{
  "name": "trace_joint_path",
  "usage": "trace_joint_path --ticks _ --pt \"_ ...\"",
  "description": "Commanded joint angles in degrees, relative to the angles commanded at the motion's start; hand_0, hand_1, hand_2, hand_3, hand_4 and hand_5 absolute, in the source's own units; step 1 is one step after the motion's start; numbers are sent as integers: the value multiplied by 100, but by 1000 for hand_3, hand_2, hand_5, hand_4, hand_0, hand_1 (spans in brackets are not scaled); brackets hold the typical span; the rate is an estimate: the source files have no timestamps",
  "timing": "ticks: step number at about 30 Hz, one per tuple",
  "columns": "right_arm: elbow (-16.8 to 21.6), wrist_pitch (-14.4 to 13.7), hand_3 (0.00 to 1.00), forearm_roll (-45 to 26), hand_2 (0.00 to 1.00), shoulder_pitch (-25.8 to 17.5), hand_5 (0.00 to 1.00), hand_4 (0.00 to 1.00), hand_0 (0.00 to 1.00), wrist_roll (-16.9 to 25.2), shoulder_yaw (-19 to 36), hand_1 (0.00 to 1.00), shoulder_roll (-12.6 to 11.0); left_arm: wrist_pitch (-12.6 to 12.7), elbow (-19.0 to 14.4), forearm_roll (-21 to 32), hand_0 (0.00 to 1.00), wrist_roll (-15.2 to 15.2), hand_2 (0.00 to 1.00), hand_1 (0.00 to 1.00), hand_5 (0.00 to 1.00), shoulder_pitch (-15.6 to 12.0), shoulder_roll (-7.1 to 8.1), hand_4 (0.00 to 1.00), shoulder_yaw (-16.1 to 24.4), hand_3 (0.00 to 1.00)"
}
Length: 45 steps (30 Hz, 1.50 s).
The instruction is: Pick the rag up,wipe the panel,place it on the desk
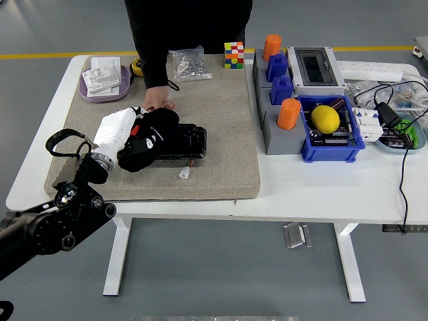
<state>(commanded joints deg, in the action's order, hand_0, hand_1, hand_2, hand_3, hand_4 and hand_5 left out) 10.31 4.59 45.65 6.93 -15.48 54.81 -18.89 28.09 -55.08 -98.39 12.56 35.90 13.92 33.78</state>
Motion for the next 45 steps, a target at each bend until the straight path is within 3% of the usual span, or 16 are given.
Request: trace_joint_path --ticks 24,45 --pt "0 17 586 -3 696 34 579 941 726 -28 -45 664 -25 -66 -298 -80 212 90 493 137 2 356 -143 354 -944 394" --pt "0 10 586 -30 696 18 578 941 725 -18 -25 664 8 -64 -259 -80 211 83 495 138 2 297 -185 356 -748 397"
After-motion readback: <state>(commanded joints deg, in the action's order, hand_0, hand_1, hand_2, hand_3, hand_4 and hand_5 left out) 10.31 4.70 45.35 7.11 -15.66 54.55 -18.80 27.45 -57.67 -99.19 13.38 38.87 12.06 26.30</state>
